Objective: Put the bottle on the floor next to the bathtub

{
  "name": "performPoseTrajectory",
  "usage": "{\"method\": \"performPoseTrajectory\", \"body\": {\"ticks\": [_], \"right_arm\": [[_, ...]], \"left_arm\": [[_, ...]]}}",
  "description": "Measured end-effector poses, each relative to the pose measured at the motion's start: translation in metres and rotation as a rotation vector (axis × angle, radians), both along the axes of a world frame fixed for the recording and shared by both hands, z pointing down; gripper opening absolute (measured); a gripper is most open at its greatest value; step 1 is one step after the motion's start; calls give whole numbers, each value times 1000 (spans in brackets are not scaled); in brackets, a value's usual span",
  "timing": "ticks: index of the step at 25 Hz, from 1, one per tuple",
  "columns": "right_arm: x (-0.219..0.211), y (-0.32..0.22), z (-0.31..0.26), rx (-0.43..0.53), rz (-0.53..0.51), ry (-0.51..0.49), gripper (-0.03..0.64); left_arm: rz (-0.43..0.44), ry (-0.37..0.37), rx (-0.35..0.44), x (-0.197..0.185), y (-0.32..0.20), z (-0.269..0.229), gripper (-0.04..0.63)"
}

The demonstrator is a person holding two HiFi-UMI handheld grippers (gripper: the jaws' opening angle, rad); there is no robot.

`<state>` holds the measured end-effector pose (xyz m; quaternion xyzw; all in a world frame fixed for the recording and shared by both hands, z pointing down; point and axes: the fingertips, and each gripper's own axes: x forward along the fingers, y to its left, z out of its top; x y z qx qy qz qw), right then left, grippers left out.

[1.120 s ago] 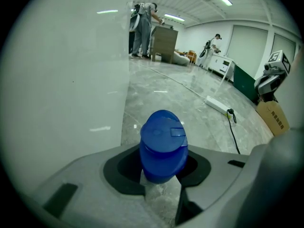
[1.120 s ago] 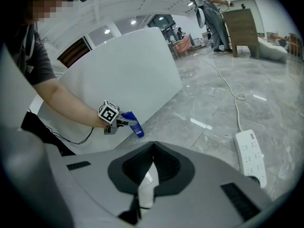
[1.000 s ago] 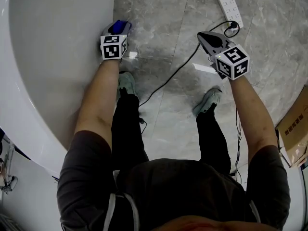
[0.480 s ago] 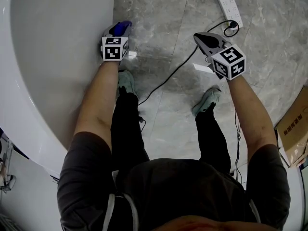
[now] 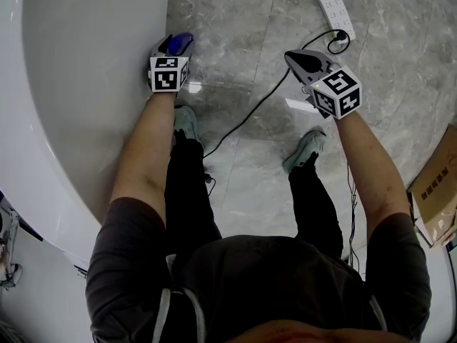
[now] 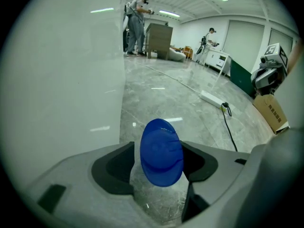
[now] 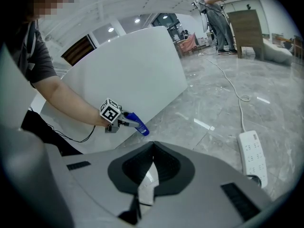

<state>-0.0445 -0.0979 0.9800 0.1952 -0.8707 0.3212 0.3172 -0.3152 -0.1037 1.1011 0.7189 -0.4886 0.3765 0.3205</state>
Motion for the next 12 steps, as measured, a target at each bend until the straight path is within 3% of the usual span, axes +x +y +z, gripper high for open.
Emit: {"method": "performPoseTrajectory", "body": {"ticks": [7,12], "right_arm": [[3,12,-21,22,5,1,-8],[16,18,-71,54,33,13,-8]], "left_arm": [[10,-49,17,-2,5,-26,313],[-17,-69,7,-4,25,-78,318]]}}
